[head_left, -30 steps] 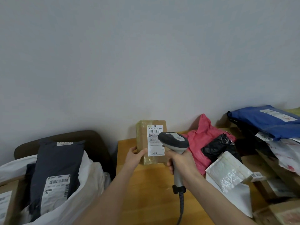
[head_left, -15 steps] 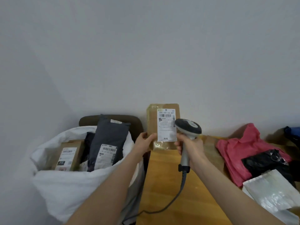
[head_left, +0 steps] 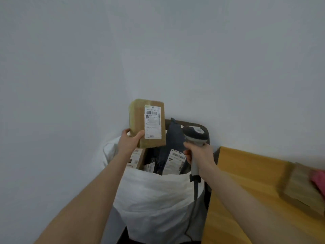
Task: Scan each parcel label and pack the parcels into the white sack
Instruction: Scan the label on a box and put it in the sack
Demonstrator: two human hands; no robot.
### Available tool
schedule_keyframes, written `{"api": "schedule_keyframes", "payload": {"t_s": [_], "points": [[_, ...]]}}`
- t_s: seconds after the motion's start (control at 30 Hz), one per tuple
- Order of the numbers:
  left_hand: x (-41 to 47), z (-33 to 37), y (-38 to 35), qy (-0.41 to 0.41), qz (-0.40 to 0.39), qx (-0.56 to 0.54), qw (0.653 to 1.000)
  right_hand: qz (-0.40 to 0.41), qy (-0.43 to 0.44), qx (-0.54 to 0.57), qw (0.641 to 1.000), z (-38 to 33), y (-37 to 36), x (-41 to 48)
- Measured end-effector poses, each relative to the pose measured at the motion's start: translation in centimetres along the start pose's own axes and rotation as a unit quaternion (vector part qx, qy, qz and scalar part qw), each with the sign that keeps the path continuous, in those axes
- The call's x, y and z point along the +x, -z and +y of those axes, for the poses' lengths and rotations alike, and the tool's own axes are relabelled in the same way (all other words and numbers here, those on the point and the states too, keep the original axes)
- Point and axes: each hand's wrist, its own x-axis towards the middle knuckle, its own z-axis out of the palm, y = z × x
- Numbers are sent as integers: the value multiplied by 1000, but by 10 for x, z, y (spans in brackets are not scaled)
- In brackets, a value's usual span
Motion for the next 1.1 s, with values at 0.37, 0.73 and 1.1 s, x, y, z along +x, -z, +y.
{"api": "schedule_keyframes", "payload": {"t_s": [0.37, 0.73, 1.1], "points": [[71, -90, -12, 88, -260, 178, 945, 121, -67, -11, 990, 64, -76, 42], [66, -49, -64, -90, -172, 371, 908, 180, -82, 60, 978, 57, -48, 38], [-42, 48, -203, -322, -312, 301, 842, 266, -124, 164, 942, 41, 79, -13]]}}
